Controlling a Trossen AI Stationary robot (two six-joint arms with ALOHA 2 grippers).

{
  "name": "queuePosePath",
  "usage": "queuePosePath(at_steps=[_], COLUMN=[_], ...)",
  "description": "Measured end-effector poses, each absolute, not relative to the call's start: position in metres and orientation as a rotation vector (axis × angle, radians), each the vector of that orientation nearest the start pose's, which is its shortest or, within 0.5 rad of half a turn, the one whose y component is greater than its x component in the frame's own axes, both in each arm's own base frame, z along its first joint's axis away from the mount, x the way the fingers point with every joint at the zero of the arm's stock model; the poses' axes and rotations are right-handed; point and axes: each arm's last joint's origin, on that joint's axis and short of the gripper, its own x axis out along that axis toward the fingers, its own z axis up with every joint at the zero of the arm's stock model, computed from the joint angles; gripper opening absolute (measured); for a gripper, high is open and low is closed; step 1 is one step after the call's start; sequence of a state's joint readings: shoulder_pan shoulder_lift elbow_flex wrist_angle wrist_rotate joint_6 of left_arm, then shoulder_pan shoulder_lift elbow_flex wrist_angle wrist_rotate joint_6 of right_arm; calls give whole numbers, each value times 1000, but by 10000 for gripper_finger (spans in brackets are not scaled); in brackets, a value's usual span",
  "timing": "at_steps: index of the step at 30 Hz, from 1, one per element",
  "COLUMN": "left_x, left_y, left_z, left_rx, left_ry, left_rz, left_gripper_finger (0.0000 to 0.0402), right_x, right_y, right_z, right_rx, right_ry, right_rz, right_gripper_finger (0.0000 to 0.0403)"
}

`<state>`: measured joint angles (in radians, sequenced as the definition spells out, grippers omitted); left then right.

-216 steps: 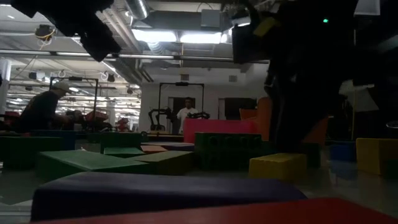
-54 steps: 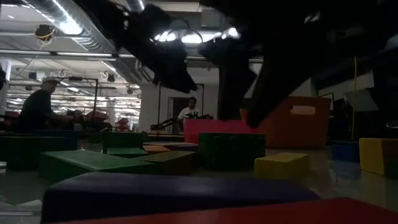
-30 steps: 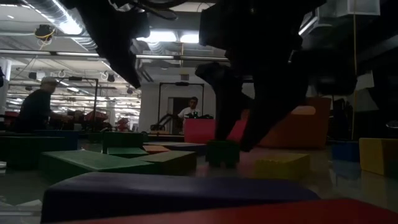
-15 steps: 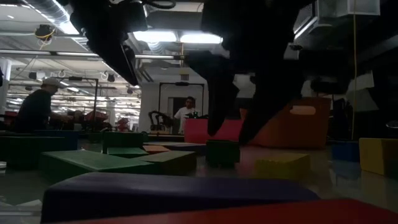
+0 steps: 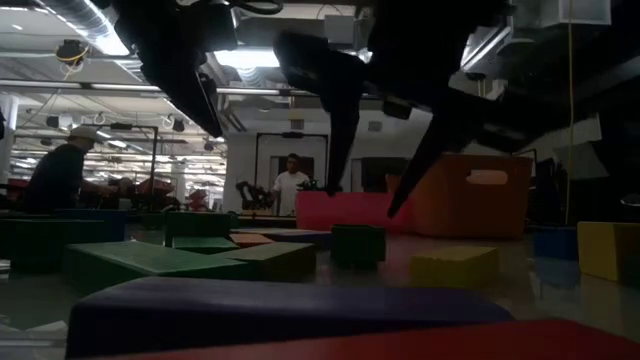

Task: Sort blocks by size
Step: Put the large green game piece into the pink bin

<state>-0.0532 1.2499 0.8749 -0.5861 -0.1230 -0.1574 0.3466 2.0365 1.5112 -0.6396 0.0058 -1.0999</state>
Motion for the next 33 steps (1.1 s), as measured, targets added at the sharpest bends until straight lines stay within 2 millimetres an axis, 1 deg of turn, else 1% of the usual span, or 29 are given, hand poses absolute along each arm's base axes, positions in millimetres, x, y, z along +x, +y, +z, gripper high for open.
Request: queuePosePath(at_steps=[3,8,14,19,25,30,33], left_x=[242,242,242,241,238,231,226], left_y=[-9,-9,-9,-9,-14,-22,-26], left_z=[241,241,241,241,239,235,232], left_rx=[-60,-60,-61,-84,-97,-104,-116], left_ry=[949,950,949,954,989,1070,1123], left_rz=[139,139,140,153,150,138,145], left_gripper_finger=[219,219,219,219,219,219,219], right_x=[394,398,405,407,408,412,418], right_y=[142,141,140,137,133,133,131], right_z=[177,169,156,147,149,155,169], right_rx=[-1232,-1287,-1295,-1245,-1170,-1199,-1259], right_ry=[849,832,824,857,895,919,951], right_rz=[969,1014,995,1002,952,913,833], right_gripper_finger=[195,195,195,189,135,134,134])
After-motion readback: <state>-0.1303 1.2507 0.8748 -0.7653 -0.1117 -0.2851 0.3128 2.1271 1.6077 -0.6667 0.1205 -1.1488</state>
